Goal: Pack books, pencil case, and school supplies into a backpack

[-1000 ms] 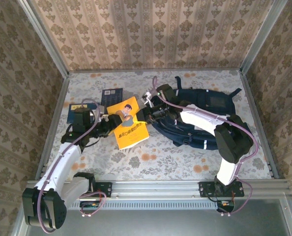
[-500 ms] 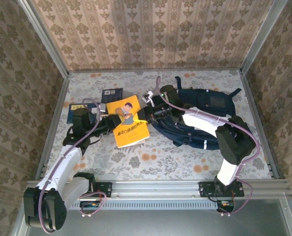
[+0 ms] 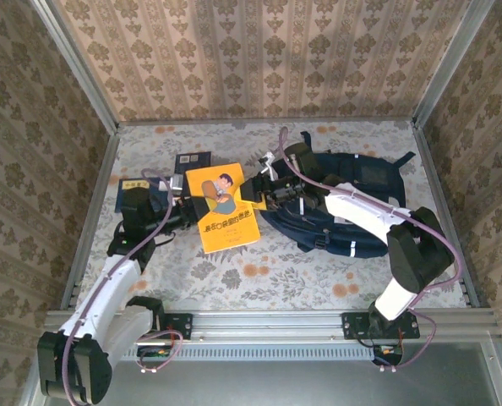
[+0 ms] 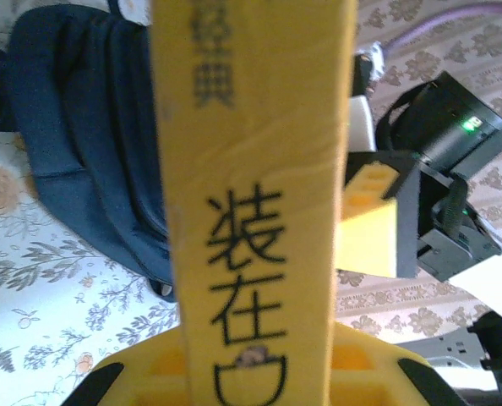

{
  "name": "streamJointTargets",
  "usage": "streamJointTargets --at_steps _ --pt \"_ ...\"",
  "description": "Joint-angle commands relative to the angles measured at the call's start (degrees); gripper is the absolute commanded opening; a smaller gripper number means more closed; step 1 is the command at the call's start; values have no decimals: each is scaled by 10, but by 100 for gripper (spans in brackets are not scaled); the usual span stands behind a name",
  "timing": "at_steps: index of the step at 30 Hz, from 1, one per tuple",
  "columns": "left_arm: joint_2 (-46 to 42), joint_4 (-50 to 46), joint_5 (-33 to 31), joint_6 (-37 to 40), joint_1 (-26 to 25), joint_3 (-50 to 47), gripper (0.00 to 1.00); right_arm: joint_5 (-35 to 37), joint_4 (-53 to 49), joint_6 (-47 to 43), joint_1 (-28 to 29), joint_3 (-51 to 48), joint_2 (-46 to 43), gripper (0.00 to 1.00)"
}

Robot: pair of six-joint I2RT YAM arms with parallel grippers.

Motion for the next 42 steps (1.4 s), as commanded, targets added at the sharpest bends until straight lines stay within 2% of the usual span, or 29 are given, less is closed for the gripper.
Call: streamJointTargets --at_steps 1,5,7,11,12,13,15,16,18,19,21,23,27,32,37,42 --pt "-18 60 25 -8 -10 22 0 -27 101 63 -1 -28 7 78" --pt "-12 48 23 0 -13 27 0 -83 286 172 12 -53 25 72" --pt "-7 42 22 4 -14 27 0 -89 312 182 17 -56 22 59" --pt "-5 21 7 10 -14 25 1 -42 335 195 3 -86 -4 20" --pt "-4 18 2 9 -14 24 10 -30 352 209 1 -97 -7 10" --pt "-3 18 -1 6 -14 23 16 -21 372 225 0 -104 -8 5" --pt "1 37 -1 -7 -16 17 23 -2 425 263 1 -120 -7 0" --pt "2 47 -1 -15 -16 15 29 10 441 275 1 -127 -8 0" --pt "4 63 -9 -33 -18 9 51 52 465 296 -1 -146 -17 0" --pt "4 71 -13 -41 -19 5 58 80 473 304 -1 -159 -25 0" --pt "4 107 -30 -72 -22 -10 68 155 497 328 0 -188 -43 0" --pt "7 162 -51 -112 -34 -30 73 225 518 348 2 -213 -60 0" --pt "21 188 -86 -121 -74 -28 76 341 530 358 15 -241 -91 0" --pt "36 218 -134 -132 -102 -32 77 424 549 351 26 -252 -111 0" --pt "68 260 -160 -139 -125 -18 76 468 568 355 38 -260 -114 0" --pt "85 265 -224 -114 -162 -1 73 506 592 359 62 -274 -111 0"
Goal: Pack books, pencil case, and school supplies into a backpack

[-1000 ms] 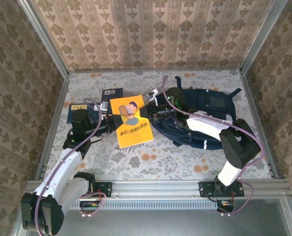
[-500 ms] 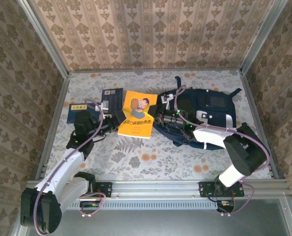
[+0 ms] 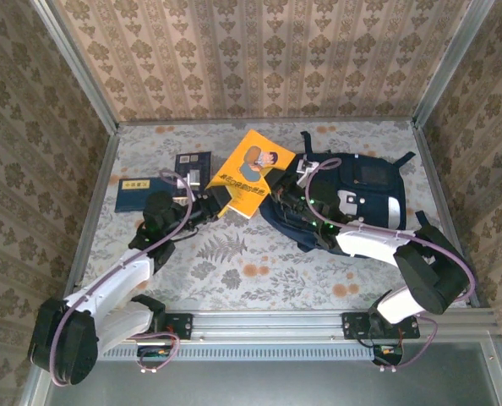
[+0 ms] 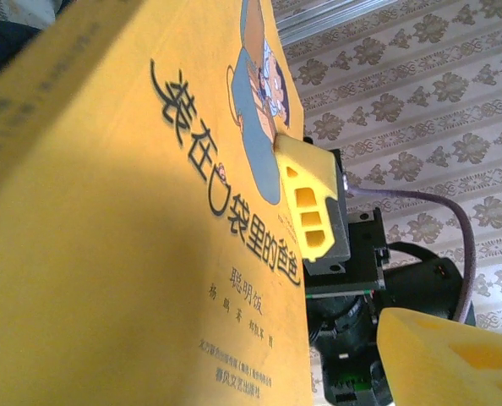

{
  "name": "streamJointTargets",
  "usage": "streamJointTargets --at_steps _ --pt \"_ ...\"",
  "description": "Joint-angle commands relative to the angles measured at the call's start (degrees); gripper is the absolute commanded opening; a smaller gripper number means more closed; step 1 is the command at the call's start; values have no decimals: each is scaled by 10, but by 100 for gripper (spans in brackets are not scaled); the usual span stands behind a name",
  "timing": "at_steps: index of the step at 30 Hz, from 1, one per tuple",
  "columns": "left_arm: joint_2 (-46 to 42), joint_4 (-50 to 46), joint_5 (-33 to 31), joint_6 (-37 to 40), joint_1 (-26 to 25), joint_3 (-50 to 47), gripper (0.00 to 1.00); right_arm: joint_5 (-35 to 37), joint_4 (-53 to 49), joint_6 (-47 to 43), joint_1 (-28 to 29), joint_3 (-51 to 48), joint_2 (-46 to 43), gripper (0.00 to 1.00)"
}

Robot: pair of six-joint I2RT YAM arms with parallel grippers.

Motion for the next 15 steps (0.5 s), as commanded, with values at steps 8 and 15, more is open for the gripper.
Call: streamJointTargets --at_steps 8,15 --pt "31 65 -93 43 -54 45 40 98 69 15 35 -21 -30 0" --pt "14 34 -117 71 -59 42 4 103 5 -15 40 -27 -52 0"
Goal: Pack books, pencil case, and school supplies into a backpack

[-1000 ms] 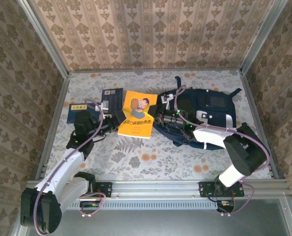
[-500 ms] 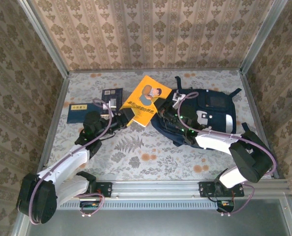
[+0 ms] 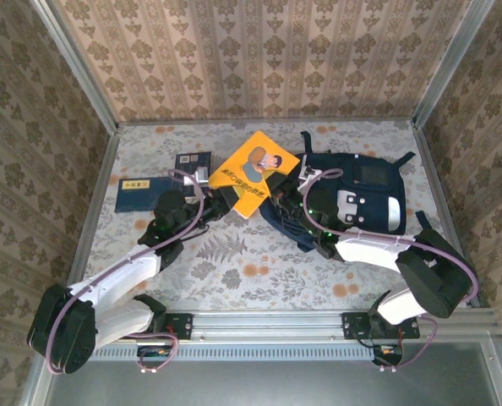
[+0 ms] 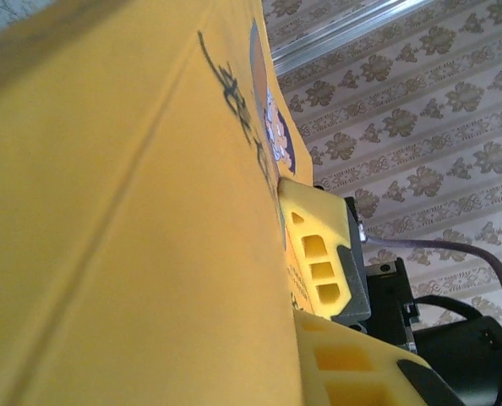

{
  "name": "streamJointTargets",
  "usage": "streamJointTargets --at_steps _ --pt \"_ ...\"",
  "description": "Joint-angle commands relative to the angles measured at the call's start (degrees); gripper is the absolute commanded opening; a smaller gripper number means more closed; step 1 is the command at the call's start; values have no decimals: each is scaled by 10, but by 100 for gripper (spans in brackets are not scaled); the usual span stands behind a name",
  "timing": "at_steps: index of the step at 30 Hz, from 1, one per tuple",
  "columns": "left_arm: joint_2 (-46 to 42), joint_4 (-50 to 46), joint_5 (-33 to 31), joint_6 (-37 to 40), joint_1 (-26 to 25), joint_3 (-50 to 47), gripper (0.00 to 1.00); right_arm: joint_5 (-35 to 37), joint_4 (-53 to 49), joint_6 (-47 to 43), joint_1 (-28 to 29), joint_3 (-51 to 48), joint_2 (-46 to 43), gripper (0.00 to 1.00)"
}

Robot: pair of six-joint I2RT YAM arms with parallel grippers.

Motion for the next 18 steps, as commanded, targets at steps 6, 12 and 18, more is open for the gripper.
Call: streamJointTargets --at_steps 6,12,18 --pt "-85 -153 -30 103 17 46 0 80 -318 -156 -5 13 -153 52" --pt "-144 -349 -42 186 59 87 0 -4 -499 -287 -95 73 -169 56" --pt "-156 -460 -15 246 101 129 0 -68 -733 -451 -155 241 -71 54"
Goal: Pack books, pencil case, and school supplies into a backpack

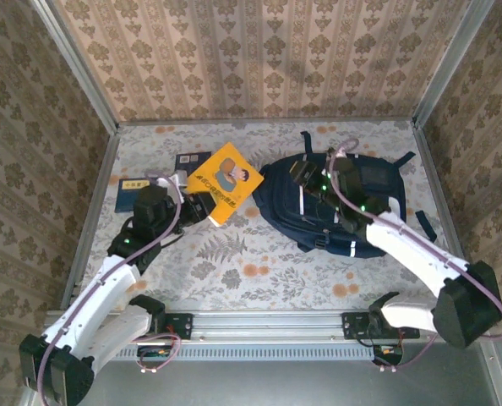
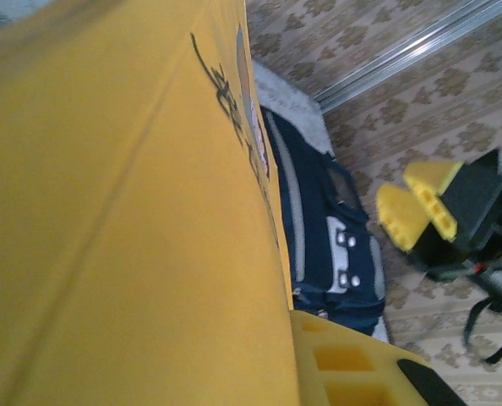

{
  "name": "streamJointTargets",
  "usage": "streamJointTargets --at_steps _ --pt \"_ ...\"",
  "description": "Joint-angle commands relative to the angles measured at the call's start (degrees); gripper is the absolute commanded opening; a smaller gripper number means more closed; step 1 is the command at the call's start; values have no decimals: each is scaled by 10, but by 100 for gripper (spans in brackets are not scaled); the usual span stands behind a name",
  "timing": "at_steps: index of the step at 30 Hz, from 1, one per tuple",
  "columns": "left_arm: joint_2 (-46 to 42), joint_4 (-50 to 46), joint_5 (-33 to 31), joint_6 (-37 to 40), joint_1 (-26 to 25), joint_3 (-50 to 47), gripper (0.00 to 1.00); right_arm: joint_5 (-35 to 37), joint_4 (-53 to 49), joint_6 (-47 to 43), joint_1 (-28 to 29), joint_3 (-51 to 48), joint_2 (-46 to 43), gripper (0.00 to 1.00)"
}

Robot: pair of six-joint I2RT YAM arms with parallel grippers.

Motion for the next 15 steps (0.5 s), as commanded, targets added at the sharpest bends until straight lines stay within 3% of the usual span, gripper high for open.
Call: streamJointTargets --at_steps 1,9,15 --pt "-22 -61 20 72 18 45 0 -65 -186 -120 -29 86 55 54" --pt "-51 -79 60 131 39 44 0 -113 -339 -104 -68 242 225 43" --pt "-66 -74 79 142 45 35 0 -111 -341 -92 -70 262 269 44"
